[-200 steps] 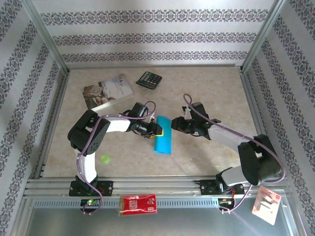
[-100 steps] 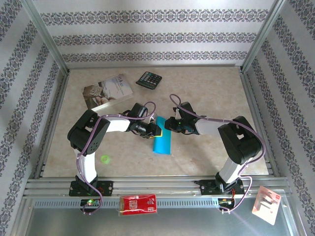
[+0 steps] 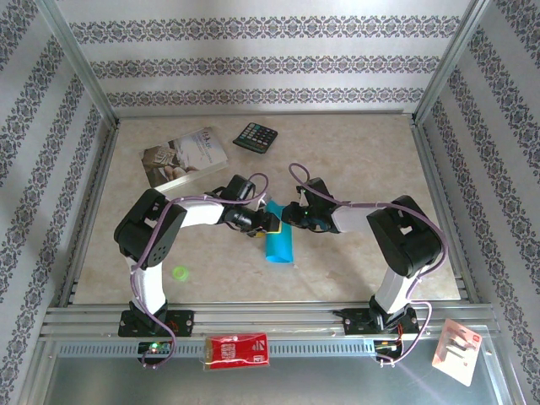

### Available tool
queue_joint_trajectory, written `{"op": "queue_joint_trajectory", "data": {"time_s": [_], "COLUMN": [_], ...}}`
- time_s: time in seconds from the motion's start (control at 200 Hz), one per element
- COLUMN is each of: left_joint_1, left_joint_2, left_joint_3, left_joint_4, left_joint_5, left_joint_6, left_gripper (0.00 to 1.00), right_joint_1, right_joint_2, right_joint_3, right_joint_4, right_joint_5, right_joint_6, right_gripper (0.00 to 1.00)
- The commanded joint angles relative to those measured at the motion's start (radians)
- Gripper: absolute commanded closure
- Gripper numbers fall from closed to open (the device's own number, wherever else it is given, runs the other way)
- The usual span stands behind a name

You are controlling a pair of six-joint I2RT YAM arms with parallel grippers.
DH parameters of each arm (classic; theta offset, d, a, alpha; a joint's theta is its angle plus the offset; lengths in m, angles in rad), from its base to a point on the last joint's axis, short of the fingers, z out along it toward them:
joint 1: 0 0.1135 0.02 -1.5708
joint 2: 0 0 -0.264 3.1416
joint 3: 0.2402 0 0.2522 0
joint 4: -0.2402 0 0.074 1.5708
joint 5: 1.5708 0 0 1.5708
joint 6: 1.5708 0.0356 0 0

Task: Fold a paper plane with a square sheet of paper (pick it up from the middle)
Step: First fold the square sheet of paper in half at the center of the table.

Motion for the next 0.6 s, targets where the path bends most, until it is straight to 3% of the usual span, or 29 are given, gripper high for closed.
{"op": "queue_joint_trajectory", "data": {"time_s": [0.0, 0.275, 0.595], "left_joint_1": [0.019, 0.011, 0.008], "left_joint_2": [-0.010, -0.021, -0.051], "left_joint_3": [-0.017, -0.023, -0.001], "left_joint_4": [-0.143, -0.148, -0.271], "left_joint_5": [-0.157, -0.170, -0.273], "left_joint_6": [0.009, -0.053, -0.016], "left_gripper": [0.49, 0.33, 0.28], "right_joint_1": [0.015, 0.035, 0.041], "right_joint_2": [0.021, 0.039, 0.035], "right_joint_3": [-0.026, -0.033, -0.041], "right_joint_4": [0.025, 0.072, 0.091], "right_joint_5": [0.034, 0.039, 0.044], "right_joint_6": [0.027, 0.063, 0.074], "right_gripper": [0.81, 0.83, 0.84]}}
